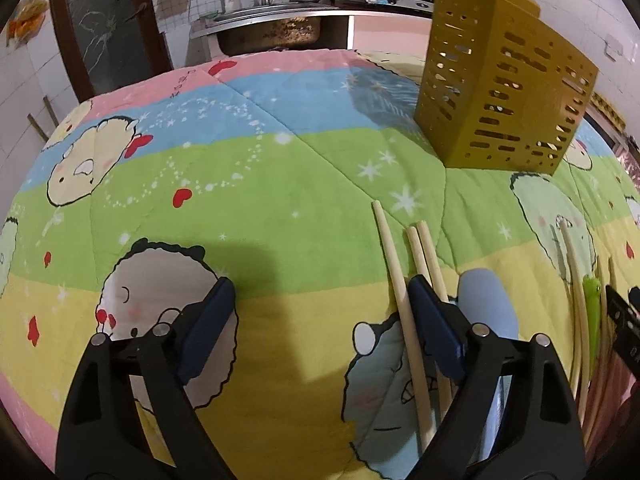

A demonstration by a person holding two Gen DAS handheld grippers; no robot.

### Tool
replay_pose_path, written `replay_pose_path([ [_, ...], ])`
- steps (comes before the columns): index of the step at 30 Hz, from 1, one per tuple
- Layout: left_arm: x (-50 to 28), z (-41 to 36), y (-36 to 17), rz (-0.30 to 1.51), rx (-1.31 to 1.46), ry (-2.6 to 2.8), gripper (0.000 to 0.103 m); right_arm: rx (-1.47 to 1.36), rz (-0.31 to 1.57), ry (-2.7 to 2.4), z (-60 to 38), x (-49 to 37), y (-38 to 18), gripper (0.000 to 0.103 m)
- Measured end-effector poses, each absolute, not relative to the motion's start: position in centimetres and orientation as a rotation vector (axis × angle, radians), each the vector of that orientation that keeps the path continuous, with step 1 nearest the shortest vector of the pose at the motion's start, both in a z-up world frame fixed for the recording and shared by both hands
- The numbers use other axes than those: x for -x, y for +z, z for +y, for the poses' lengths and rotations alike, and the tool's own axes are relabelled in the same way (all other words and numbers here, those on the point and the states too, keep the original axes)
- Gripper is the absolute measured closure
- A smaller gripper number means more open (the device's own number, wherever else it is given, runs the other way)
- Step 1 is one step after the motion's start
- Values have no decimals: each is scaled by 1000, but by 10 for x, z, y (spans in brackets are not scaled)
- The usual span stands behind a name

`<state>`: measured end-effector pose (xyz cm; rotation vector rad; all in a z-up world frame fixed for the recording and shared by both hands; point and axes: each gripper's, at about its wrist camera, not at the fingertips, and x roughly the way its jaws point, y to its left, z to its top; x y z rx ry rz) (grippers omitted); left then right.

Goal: Organize utensils
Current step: 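Lower the left tool to the chopsticks by the blue spoon while the right tool lowers to loose chopsticks, then close the left tool on one chopstick while the right tool closes on another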

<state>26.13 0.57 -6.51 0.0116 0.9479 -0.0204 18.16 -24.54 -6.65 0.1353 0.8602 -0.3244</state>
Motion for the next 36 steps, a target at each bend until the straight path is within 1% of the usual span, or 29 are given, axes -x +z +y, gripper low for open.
replay_pose_path([
  [3,-263,2,-65,952,-16,-11,21,-135,863,-309,-244,-184,-66,26],
  [6,-262,-6,-62,950,-43,-19,32,-146,866,-297,-244,-186,-65,30],
  [8,-262,-13,-60,953,-62,-32,44,-145,873,-288,-243,-188,-64,36],
  [9,-262,-15,-60,954,-67,-34,46,-142,875,-285,-242,-189,-64,42],
  [11,-262,-18,-59,959,-69,-43,56,-148,878,-276,-241,-189,-63,50],
  [12,-261,-19,-58,963,-65,-51,59,-153,882,-269,-240,-189,-63,55],
  [14,-260,-22,-58,965,-73,-61,66,-161,888,-258,-238,-190,-62,61],
  [16,-261,-25,-58,964,-82,-64,68,-170,894,-256,-236,-193,-62,68],
  [20,-266,-23,-58,967,-57,-67,71,-169,903,-263,-233,-201,-63,72],
  [23,-271,-23,-58,987,-55,-78,75,-165,910,-257,-231,-204,-62,79],
  [29,-270,-17,-57,1000,-32,-96,79,-184,916,-244,-234,-199,-62,82],
  [34,-272,-18,-58,1014,-33,-82,80,-168,915,-233,-231,-209,-62,93],
  [36,-273,-17,-57,1019,-16,-82,81,-175,912,-224,-231,-213,-62,93],
])
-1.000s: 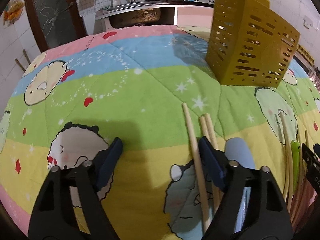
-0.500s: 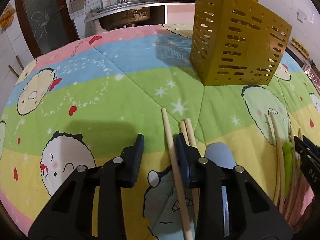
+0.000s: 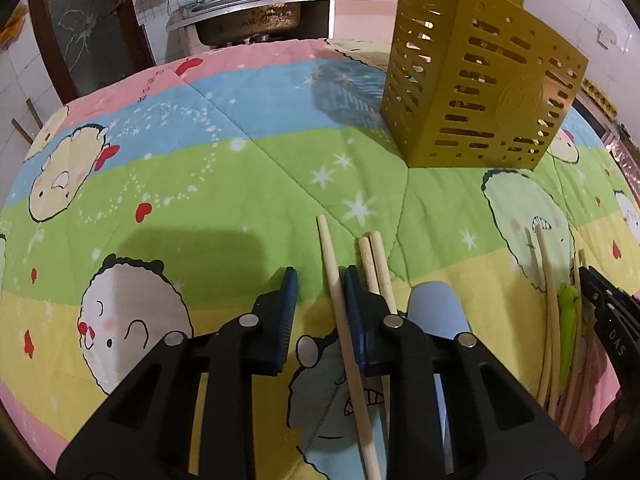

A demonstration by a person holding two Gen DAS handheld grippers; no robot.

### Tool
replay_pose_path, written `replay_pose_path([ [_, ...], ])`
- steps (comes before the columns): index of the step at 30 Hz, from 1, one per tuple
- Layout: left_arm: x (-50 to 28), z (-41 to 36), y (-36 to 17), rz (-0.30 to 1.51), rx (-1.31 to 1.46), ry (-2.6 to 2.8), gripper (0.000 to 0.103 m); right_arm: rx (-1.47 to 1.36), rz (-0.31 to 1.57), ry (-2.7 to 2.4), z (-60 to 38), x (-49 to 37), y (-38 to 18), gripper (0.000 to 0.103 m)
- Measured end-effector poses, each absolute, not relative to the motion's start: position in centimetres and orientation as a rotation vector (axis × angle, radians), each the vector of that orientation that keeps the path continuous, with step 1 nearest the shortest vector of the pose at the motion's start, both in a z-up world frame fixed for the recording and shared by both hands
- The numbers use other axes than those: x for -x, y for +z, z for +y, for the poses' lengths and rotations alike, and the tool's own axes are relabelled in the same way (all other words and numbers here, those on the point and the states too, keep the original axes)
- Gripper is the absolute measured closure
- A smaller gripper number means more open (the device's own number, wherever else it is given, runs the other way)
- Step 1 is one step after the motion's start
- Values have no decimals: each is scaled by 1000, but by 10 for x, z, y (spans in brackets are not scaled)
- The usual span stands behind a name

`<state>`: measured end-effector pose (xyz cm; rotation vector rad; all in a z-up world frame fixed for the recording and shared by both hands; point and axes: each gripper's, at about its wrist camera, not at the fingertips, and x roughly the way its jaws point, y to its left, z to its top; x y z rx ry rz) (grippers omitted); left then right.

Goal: Organize utensils
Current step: 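Close the left tool on one chopstick while the right tool closes on another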

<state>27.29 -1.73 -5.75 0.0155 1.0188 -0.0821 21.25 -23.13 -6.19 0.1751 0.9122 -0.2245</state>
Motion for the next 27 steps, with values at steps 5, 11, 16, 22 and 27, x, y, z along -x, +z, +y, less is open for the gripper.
replay_pose_path([
  [5,-281,-15,-59,1007,6,-77,84,-189,900,-201,-232,-216,-61,95],
  [11,-282,-17,-56,989,14,-70,96,-203,866,-173,-233,-213,-52,96],
  [16,-274,-14,-49,947,19,-70,98,-221,830,-147,-236,-208,-44,97],
  [22,-256,-6,-24,843,40,-61,99,-237,765,-128,-240,-200,-28,97],
  [27,-234,0,1,726,59,-89,99,-239,681,-104,-240,-188,-10,97],
])
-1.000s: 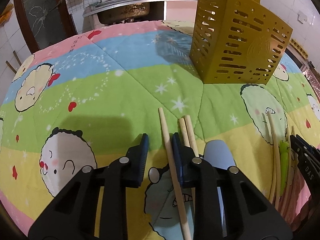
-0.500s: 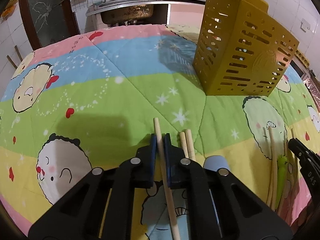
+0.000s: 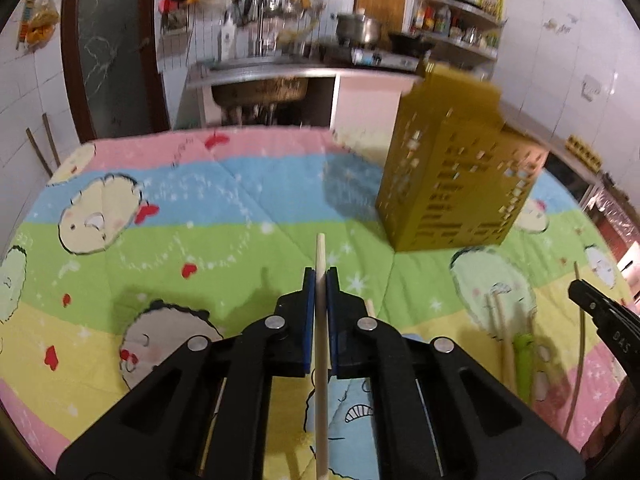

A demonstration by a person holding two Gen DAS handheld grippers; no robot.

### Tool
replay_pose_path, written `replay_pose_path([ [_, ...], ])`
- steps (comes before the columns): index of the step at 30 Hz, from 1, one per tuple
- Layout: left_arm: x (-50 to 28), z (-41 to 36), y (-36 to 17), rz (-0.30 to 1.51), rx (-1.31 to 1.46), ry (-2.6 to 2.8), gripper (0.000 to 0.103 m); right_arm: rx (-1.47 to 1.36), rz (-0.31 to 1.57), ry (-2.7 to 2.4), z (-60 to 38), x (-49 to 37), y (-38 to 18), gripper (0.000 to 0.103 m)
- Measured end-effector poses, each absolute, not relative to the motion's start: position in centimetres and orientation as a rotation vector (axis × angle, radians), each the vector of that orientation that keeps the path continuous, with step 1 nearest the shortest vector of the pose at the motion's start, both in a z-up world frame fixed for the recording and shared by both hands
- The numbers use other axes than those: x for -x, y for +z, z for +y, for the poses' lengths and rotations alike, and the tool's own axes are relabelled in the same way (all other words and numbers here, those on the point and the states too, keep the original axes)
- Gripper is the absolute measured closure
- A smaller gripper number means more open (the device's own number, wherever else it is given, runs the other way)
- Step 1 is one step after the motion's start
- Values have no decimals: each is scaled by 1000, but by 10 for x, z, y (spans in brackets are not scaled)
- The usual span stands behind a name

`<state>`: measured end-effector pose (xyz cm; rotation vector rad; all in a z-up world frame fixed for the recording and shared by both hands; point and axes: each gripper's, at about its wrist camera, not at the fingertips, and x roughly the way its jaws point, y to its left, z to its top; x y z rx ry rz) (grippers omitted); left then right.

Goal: Organize utensils
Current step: 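Lift both held chopsticks and carry them above the yellow holder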

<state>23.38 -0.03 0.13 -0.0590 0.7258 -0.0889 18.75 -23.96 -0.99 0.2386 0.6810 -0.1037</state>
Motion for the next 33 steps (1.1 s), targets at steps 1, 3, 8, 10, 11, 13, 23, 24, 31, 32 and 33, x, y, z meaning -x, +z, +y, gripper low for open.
replay_pose_path([
  [1,-231,0,5,711,62,-91,99,-238,666,-101,-239,-184,-7,97],
  [3,-221,1,16,661,77,-103,99,-240,623,-84,-239,-178,1,97],
  [8,-198,1,37,545,70,-110,99,-223,544,-77,-237,-166,16,97],
  [10,-188,-1,43,510,64,-110,99,-216,514,-71,-235,-159,20,97],
  [11,-184,-1,45,498,65,-110,99,-211,499,-70,-234,-155,22,97],
  [13,-173,-2,48,461,56,-106,99,-200,469,-67,-232,-148,25,97],
  [23,-135,-1,56,349,33,-100,99,-156,366,-61,-224,-110,40,97],
  [24,-132,0,57,343,38,-100,99,-154,358,-61,-224,-108,40,97],
  [31,-112,3,62,303,54,-101,99,-153,314,-62,-224,-88,44,97],
  [32,-110,3,63,298,54,-101,99,-153,304,-64,-223,-86,46,97],
  [33,-106,3,65,288,54,-100,99,-153,297,-65,-223,-84,48,97],
])
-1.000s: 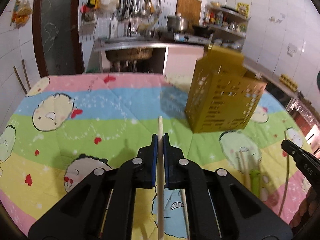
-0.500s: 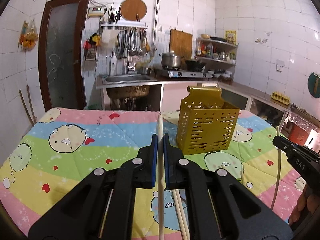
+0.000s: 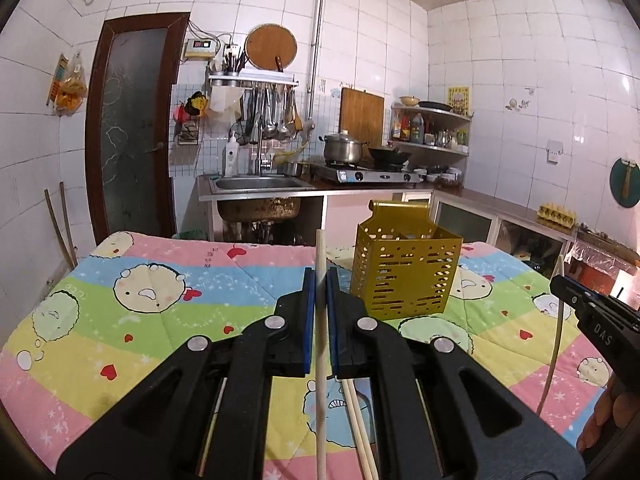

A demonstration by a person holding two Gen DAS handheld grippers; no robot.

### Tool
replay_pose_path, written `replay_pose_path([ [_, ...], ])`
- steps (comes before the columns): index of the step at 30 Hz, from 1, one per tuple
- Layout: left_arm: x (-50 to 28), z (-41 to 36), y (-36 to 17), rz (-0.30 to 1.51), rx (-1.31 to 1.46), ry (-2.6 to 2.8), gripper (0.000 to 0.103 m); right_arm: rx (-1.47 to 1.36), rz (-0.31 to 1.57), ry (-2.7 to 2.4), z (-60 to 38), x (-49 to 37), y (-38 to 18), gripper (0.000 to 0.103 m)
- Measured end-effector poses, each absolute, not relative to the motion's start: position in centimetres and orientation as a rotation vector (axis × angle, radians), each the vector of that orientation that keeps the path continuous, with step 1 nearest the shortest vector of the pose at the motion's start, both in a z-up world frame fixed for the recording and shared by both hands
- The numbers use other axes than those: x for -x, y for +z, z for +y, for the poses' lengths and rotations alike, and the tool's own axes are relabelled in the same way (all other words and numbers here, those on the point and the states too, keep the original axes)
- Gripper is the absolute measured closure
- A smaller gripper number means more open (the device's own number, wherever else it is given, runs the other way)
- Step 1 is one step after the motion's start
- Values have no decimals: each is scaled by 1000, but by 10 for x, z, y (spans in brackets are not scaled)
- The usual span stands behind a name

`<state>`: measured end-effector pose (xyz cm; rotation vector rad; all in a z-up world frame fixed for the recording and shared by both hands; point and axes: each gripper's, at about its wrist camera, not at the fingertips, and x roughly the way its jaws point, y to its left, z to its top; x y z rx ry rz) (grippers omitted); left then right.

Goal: Organize utensils
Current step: 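Lift both held chopsticks and carry them above the yellow holder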

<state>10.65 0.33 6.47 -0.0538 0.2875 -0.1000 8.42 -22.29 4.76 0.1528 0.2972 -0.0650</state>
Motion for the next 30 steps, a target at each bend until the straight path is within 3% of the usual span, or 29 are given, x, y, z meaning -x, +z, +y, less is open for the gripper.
replay_pose_path([
  [30,-142,-12,127,187,92,-170,99,-137,180,-57,-233,-116,106,97],
])
